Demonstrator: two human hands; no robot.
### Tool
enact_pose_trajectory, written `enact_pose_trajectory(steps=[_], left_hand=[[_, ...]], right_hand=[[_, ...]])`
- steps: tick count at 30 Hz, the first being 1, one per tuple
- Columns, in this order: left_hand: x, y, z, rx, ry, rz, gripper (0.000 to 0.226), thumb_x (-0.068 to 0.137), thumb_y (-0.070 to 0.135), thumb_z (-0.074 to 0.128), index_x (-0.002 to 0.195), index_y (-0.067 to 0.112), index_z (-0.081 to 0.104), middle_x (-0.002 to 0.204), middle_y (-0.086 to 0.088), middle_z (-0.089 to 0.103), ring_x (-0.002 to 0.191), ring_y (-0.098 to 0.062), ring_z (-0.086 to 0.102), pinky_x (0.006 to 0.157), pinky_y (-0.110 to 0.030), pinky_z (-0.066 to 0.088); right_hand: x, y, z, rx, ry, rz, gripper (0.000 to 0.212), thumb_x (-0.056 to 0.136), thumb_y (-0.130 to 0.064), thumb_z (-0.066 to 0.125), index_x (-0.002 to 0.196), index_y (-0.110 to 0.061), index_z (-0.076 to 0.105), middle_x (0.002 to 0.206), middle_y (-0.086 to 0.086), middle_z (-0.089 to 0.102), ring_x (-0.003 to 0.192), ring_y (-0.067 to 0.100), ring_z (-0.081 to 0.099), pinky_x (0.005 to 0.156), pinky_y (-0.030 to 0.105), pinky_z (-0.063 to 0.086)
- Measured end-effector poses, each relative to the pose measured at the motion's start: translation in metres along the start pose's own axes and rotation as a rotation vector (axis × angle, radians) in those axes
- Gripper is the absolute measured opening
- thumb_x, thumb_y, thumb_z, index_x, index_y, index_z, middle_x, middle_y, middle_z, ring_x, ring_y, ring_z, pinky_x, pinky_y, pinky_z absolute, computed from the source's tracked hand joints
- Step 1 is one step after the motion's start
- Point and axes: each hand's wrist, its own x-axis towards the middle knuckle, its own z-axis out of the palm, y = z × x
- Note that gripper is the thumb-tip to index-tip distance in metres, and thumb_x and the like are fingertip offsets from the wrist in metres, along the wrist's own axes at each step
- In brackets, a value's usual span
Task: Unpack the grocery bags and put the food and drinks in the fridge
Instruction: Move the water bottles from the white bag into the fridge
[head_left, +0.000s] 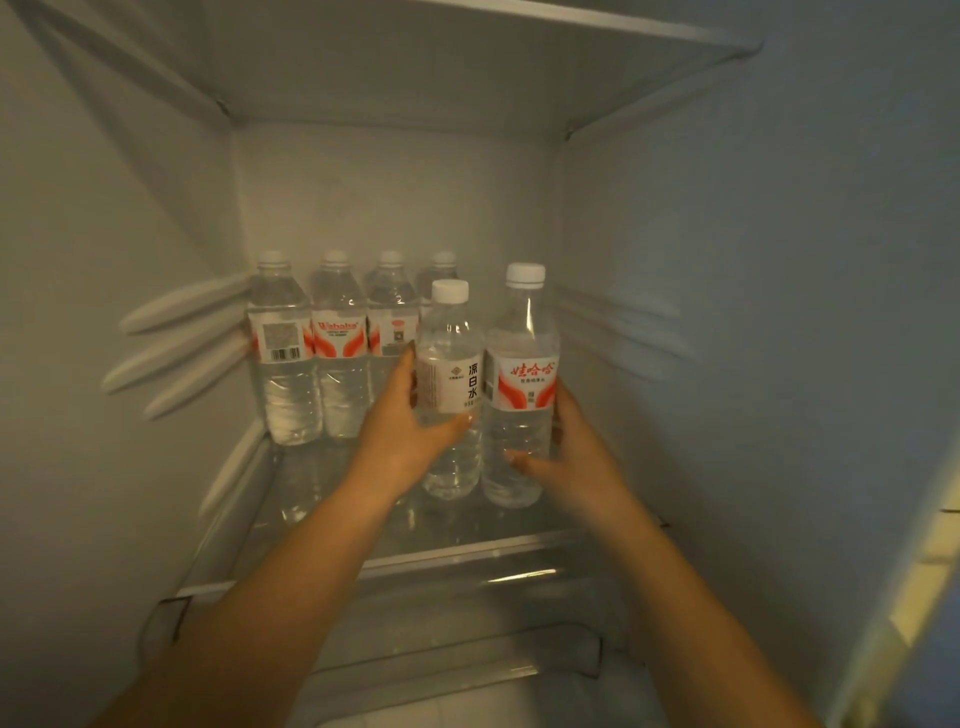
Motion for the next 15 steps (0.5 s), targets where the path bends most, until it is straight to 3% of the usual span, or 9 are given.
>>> enact_pose_trajectory(steps=[5,8,12,15], left_hand=[[-0.006,-0.024,0.0,0.013,-0.1,-0.107,0.091,0.072,0.006,0.077,0.144,0.028,0.025,0.137,0.002,0.047,0.121,-0.013,0.048,0.1,-0.033,0.042],[-0.002,-0.029,0.003,0.077,-0.063,-0.078,0.089,0.072,0.009,0.077,0.143,0.027,0.027,0.135,0.003,0.049,0.117,-0.01,0.048,0.1,-0.033,0.042],[0.005,-0.039,0.009,0.112,-0.024,-0.064,0.085,0.073,0.013,0.078,0.142,0.028,0.029,0.137,0.003,0.048,0.123,-0.017,0.048,0.102,-0.044,0.043],[0.014,-0.045,0.015,0.115,0.012,-0.062,0.084,0.073,0.014,0.077,0.141,0.029,0.031,0.135,0.003,0.049,0.122,-0.016,0.048,0.101,-0.042,0.044]], right_hand=[[-0.007,0.008,0.01,-0.121,0.062,0.037,0.071,0.077,-0.021,0.074,0.133,-0.038,0.035,0.13,-0.013,0.051,0.115,0.006,0.048,0.09,0.026,0.041],[0.0,0.01,0.011,-0.166,0.083,0.039,0.071,0.076,-0.021,0.075,0.135,-0.033,0.036,0.133,-0.009,0.052,0.118,0.011,0.05,0.089,0.026,0.041],[0.017,0.012,0.012,-0.226,0.102,0.043,0.063,0.078,-0.02,0.074,0.13,-0.03,0.041,0.127,-0.005,0.056,0.115,0.015,0.055,0.09,0.03,0.045],[0.033,0.011,0.011,-0.243,0.075,0.078,0.057,0.082,-0.019,0.069,0.131,-0.025,0.04,0.128,0.0,0.056,0.114,0.02,0.055,0.088,0.03,0.044]])
